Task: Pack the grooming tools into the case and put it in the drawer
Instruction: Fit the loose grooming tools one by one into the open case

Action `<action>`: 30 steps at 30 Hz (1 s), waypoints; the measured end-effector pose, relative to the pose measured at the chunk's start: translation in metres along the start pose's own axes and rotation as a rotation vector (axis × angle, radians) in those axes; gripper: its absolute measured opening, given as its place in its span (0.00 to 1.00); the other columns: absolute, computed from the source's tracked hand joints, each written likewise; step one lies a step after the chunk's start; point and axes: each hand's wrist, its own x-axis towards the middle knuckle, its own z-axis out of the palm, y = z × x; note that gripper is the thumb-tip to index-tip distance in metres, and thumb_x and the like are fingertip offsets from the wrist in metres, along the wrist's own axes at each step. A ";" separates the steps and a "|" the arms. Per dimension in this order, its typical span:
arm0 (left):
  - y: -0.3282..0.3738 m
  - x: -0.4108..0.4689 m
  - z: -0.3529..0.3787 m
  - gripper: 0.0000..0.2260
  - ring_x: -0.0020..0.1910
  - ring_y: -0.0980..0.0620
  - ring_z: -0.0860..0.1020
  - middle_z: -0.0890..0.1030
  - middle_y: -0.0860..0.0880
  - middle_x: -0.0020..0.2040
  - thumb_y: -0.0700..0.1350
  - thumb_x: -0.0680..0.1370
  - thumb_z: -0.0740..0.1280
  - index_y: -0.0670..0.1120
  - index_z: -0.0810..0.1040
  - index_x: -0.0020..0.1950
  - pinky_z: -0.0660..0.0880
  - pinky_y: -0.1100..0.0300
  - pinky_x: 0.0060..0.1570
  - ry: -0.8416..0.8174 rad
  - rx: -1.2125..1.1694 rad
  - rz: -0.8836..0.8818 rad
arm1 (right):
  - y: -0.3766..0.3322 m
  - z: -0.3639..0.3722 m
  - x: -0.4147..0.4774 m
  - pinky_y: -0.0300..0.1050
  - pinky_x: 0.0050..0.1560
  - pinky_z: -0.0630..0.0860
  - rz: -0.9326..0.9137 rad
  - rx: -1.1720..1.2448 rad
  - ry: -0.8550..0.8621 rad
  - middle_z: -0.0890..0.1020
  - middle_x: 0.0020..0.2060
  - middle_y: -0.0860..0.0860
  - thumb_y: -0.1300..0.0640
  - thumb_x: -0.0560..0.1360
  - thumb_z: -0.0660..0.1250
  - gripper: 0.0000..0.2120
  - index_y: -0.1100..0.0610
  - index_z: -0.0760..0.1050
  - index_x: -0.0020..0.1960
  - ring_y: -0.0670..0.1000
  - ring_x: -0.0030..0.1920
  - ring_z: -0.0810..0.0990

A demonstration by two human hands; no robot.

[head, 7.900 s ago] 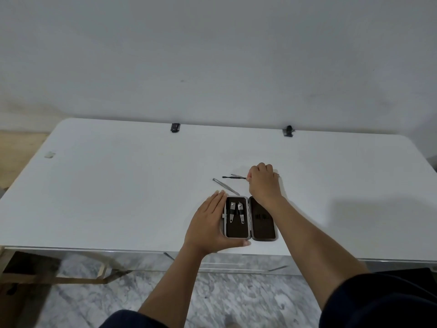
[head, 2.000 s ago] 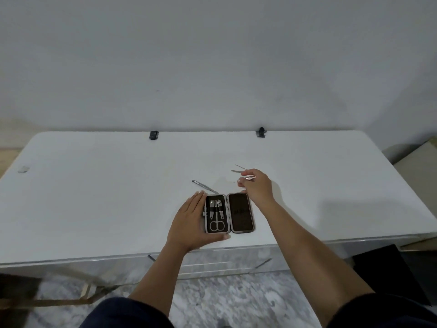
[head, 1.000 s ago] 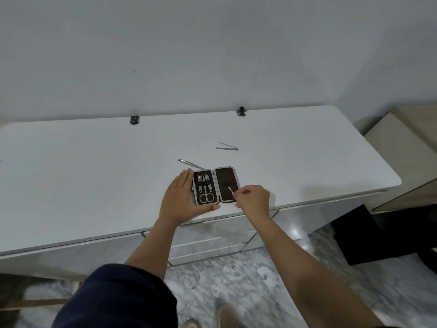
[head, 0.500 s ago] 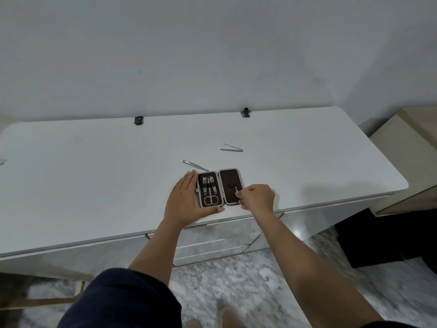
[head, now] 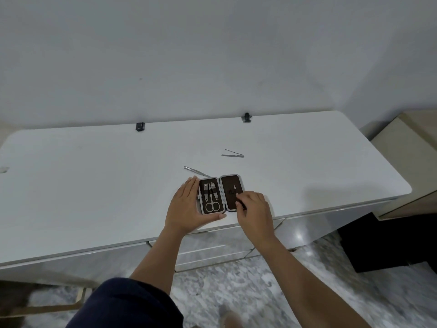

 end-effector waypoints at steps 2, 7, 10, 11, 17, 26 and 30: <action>0.000 0.000 0.000 0.54 0.75 0.54 0.51 0.56 0.49 0.76 0.75 0.59 0.64 0.46 0.53 0.75 0.44 0.62 0.71 -0.002 0.008 0.003 | 0.003 0.001 -0.007 0.50 0.52 0.77 -0.039 -0.020 0.011 0.83 0.51 0.54 0.61 0.73 0.63 0.13 0.60 0.79 0.55 0.55 0.53 0.78; 0.001 -0.001 -0.001 0.54 0.75 0.55 0.50 0.55 0.49 0.76 0.76 0.59 0.63 0.46 0.52 0.76 0.43 0.62 0.71 -0.013 0.006 0.002 | 0.005 0.006 -0.002 0.47 0.59 0.76 -0.064 0.019 -0.071 0.78 0.56 0.57 0.65 0.75 0.60 0.15 0.65 0.75 0.60 0.55 0.60 0.72; 0.002 -0.001 -0.001 0.54 0.75 0.54 0.50 0.55 0.49 0.76 0.75 0.60 0.64 0.46 0.52 0.76 0.43 0.62 0.70 -0.011 0.009 -0.001 | 0.005 0.005 0.002 0.43 0.60 0.72 -0.068 0.065 -0.094 0.77 0.56 0.57 0.66 0.75 0.60 0.15 0.66 0.74 0.61 0.54 0.60 0.71; 0.003 -0.001 -0.002 0.54 0.75 0.54 0.51 0.56 0.49 0.76 0.75 0.60 0.64 0.46 0.53 0.75 0.43 0.63 0.70 -0.009 0.009 -0.001 | 0.006 0.003 0.004 0.42 0.60 0.71 -0.056 0.095 -0.095 0.76 0.56 0.57 0.66 0.76 0.59 0.15 0.65 0.74 0.61 0.53 0.59 0.70; 0.001 0.000 0.000 0.54 0.75 0.54 0.51 0.56 0.49 0.76 0.75 0.60 0.65 0.46 0.54 0.75 0.44 0.61 0.71 -0.008 0.016 -0.005 | 0.006 -0.004 0.044 0.39 0.54 0.69 0.132 0.217 -0.017 0.76 0.54 0.54 0.65 0.76 0.58 0.12 0.61 0.76 0.56 0.53 0.58 0.72; -0.005 0.005 0.005 0.54 0.75 0.56 0.52 0.57 0.50 0.76 0.77 0.59 0.64 0.46 0.54 0.75 0.47 0.59 0.73 -0.009 0.032 -0.010 | 0.011 0.014 0.119 0.52 0.57 0.72 0.224 0.067 -0.133 0.74 0.60 0.56 0.63 0.77 0.56 0.18 0.58 0.71 0.66 0.56 0.62 0.68; -0.005 0.007 0.007 0.55 0.75 0.58 0.51 0.56 0.52 0.76 0.77 0.59 0.64 0.47 0.53 0.76 0.45 0.62 0.72 -0.010 0.032 -0.029 | 0.017 0.022 0.133 0.50 0.52 0.75 0.163 0.005 -0.132 0.73 0.57 0.56 0.63 0.77 0.57 0.16 0.58 0.74 0.63 0.56 0.60 0.69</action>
